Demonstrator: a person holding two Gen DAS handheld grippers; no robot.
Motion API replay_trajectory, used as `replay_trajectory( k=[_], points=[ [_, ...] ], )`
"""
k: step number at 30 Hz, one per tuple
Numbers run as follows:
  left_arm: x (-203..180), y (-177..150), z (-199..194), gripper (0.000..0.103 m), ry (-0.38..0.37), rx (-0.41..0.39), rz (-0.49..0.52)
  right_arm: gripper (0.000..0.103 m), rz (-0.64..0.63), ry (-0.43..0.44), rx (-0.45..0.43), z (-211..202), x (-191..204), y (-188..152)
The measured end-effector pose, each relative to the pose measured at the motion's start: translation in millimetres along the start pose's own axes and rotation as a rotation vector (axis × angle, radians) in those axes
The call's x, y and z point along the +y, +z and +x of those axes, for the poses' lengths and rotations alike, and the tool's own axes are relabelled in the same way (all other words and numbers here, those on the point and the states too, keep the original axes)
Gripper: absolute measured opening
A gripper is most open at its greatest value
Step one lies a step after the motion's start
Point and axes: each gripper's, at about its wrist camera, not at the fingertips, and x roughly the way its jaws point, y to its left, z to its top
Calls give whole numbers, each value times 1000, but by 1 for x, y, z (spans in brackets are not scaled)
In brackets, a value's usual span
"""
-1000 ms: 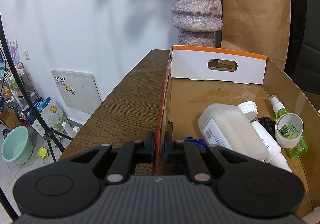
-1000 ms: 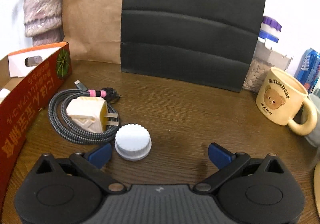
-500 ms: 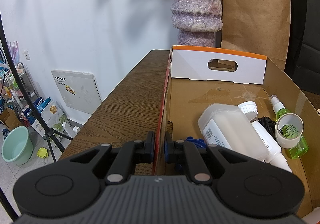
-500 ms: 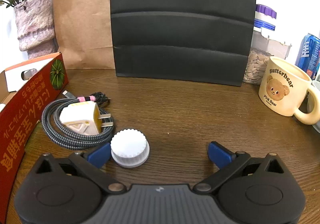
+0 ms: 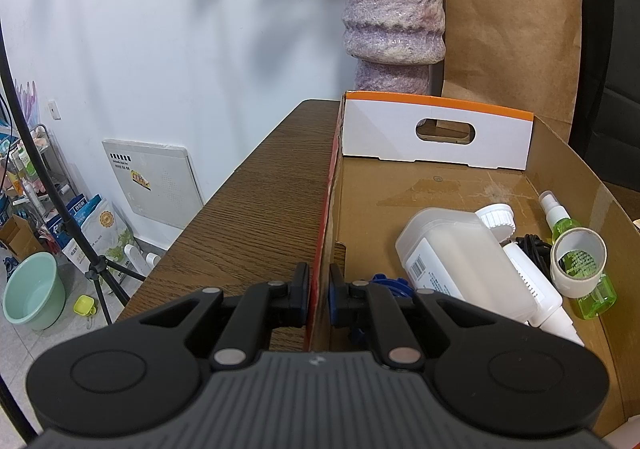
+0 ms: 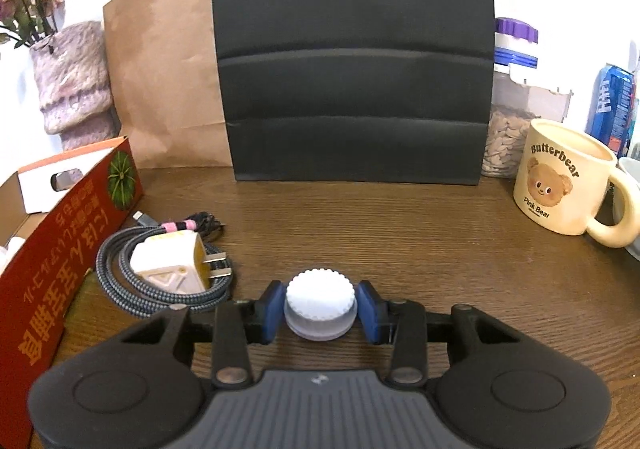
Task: Organize rigid objects
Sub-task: 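Carry the second white screw cap into the tray and release it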
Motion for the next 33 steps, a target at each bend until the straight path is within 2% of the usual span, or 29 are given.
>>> replay_trajectory(
  k=[9,19,26,33],
  points=[
    [0,0,0,10,0,0,0,39,11,-23,-39,-5,-1,2],
    [0,0,-1,10,0,0,0,39,-11,-21,-155,-33,6,19],
    [0,0,0,10,1,-1,0,39,-72,14,-225,-54,31,31],
    [0,0,0,10,0,0,-1,39,-135,97,-252,-63,73,40]
  ],
)
